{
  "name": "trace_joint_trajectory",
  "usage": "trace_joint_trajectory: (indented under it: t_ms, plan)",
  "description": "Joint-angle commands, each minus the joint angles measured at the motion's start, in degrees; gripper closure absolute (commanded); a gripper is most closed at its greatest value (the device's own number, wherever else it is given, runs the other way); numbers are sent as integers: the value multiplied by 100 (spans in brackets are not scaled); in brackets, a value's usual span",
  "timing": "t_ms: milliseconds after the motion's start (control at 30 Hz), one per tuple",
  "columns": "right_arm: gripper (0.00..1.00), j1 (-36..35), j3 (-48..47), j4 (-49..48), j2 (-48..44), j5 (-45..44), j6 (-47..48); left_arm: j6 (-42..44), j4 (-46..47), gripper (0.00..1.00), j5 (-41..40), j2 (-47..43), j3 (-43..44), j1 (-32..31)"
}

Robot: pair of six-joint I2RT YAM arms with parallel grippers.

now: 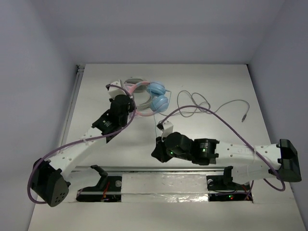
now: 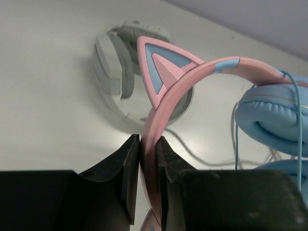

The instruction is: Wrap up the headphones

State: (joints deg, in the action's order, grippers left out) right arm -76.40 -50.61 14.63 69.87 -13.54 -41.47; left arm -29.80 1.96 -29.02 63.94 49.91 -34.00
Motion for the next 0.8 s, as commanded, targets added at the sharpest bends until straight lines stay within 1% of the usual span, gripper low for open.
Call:
trace_joint_trajectory:
  t_ms: [0, 67, 133, 200, 233, 300, 367, 400, 500, 567, 600, 633, 700, 733, 767]
  plan:
    - [100, -77, -624, 1005, -78, -44, 209, -61, 360, 100, -683, -435, -183, -588]
    - [100, -77, -914, 1392, -96, 114, 464, -78, 140, 100, -947, -435, -350, -879]
    - [100, -77, -1108, 1786, -79, 150, 718, -227, -404, 100, -1027, -453, -446, -1247]
    - [100, -77, -1397, 2086, -43, 71, 860, -307, -791, 100, -1027, -549, -570, -1460]
    - [100, -77, -1477, 2331, -8, 1, 956, -359, -941, 100, -966, -645, -640, -1582]
    - [100, -77, -1679, 2543, 9, -122, 1062, -430, -1423, 100, -861, -725, -649, -1644]
    - [100, -77, -1785, 2851, 62, -227, 1159, -404, -1689, 100, -606, -804, -623, -1715]
    - [100, -77, -1838, 2974, 88, -254, 1176, -421, -2012, 100, -536, -822, -588, -1785]
    - [100, -77, -1935, 3352, 141, -403, 1203, -430, -2671, 100, -395, -813, -316, -1909]
    - [100, -77, -1988, 3590, 124, -482, 1221, -194, -2867, 100, -149, -796, -140, -1988]
    - [100, -77, -2014, 3643, 89, -561, 1229, -106, -3120, 100, -44, -752, -70, -2049]
    - [100, -77, -2066, 3782, 80, -605, 1264, -105, -3201, 100, 131, -699, 61, -2154]
    - [100, 63, -2137, 3915, 71, -798, 1308, 323, -3087, 100, 588, -629, 229, -2225]
    - [100, 116, -2181, 4055, 71, -860, 1343, 422, -3226, 100, 781, -429, 534, -2225]
    - [100, 117, -2312, 4135, 71, -948, 1352, 492, -3341, 100, 775, -348, 668, -2225]
